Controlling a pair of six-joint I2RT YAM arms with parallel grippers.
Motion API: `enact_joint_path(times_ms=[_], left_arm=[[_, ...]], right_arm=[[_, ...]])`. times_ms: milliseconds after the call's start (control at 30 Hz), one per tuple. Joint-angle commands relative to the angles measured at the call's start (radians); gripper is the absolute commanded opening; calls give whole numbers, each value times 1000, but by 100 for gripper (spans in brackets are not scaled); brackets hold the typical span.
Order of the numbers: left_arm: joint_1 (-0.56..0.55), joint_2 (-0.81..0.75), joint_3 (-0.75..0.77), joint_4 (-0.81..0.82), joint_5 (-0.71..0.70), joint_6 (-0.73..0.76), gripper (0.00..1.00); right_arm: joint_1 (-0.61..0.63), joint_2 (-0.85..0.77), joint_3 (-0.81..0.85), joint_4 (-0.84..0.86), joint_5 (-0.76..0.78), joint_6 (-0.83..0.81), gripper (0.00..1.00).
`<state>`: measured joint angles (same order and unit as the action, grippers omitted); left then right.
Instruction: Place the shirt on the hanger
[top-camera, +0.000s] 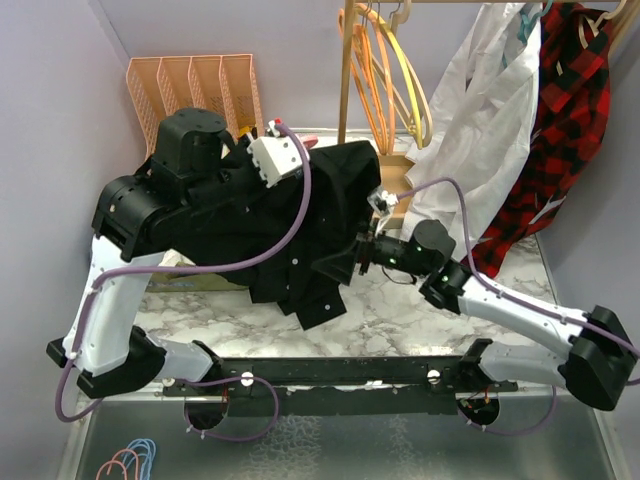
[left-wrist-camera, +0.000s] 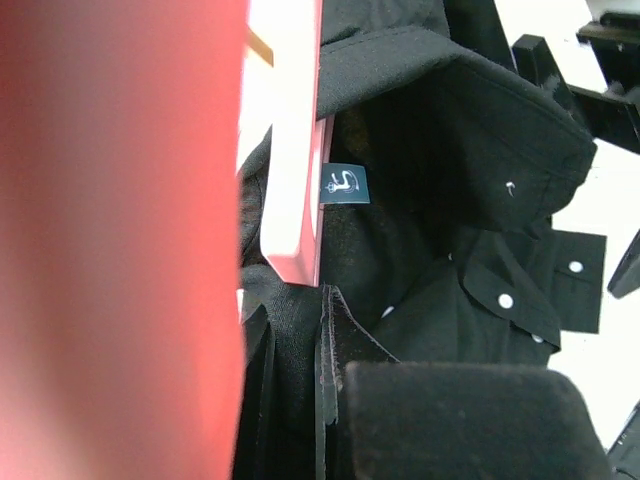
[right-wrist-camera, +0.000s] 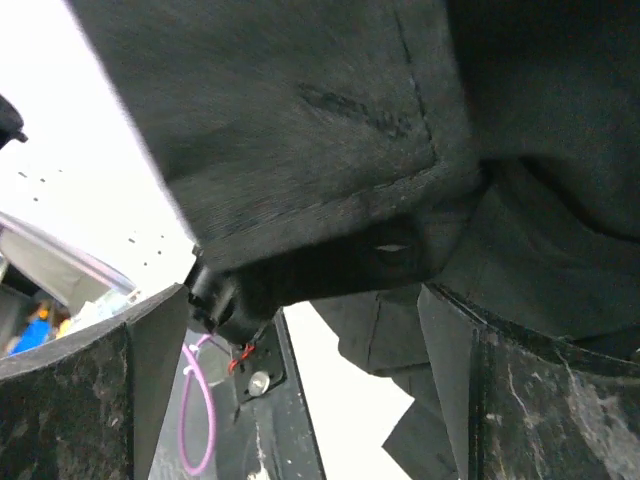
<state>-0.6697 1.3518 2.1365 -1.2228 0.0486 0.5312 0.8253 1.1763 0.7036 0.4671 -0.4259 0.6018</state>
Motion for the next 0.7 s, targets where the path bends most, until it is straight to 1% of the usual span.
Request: enact_joint_path(times_ms=[0,33,100,233,333,400,500,600,667], left_arm=[[10,-57,-12,-39,191,58,0],[10,-63,-28,-54,207,74,0],[10,-72,-59,-95,244,116,0],[10,-89,-108,-168,313,186,0],[10,-107,-128,-180,337,220,0],[10,-113,-125,-188,351,236,0],[10,-115,-106,-196,367,248,0],[10,-112,-98,-197,370,252,0],[10,-108,-97,-196,374,254,0]], right_arm=[[14,-206,-70,2,-11,-195,99],[15,-262,-87,-15,-2,-238,99],[15,-359,-90,-102,-13,-322,99],[15,-504,-36,-330,-40,-534,99],[16,-587,24,-484,-55,-695,99],[17,-593,100,-621,-25,-803,99],[16,-530,214,-825,63,-960,99],[17,-467,250,-914,136,-1082,99],[17,-453,253,-908,171,-1123,99]])
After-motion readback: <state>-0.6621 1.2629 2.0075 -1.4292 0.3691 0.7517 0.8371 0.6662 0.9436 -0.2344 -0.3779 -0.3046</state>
